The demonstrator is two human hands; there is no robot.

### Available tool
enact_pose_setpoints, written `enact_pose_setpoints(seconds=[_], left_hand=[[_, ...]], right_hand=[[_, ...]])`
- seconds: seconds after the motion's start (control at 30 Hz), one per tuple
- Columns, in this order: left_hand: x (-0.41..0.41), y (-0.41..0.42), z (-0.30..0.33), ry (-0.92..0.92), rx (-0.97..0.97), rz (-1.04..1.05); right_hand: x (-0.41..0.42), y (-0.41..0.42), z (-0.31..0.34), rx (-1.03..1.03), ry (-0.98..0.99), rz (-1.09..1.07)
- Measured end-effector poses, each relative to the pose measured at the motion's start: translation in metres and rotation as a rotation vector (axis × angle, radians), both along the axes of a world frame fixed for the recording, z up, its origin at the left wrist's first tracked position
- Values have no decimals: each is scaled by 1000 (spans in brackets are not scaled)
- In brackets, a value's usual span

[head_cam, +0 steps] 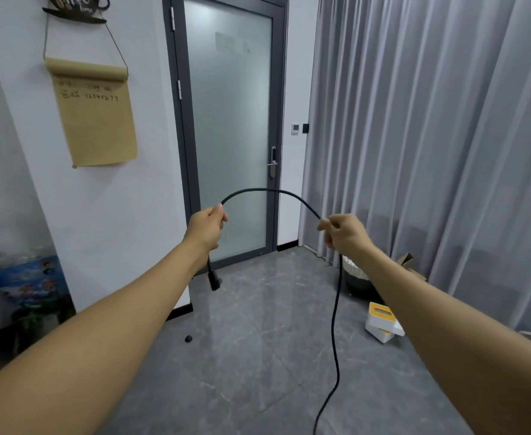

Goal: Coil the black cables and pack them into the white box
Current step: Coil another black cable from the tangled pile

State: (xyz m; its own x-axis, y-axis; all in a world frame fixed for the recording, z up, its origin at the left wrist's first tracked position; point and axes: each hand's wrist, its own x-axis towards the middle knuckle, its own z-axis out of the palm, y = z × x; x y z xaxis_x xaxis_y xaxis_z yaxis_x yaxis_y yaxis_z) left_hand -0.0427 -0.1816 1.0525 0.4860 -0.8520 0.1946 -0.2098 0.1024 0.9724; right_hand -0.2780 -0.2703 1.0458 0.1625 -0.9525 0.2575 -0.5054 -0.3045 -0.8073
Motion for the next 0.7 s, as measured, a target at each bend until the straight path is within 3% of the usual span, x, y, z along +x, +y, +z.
enact_pose_setpoints(seconds=[0.13,0.27,0.37,0.43,0.57,0.7], left_hand=[[-9,-6,8,18,-111,21],[-19,-3,4,-421,-71,-77],[-26,-2,-6,-698,25,-188],[-32,1,-9,-623,41,-293],[-40,11,0,-146,29,-413],[-42,18,8,41,23,-540]], right_hand=[[20,11,-9,-145,392,120],[33,29,-6,-293,736,373],[42,43,10,-427,702,550],[46,49,22,-478,524,568],[46,50,31,-436,163,407],[46,47,27,-311,135,457]])
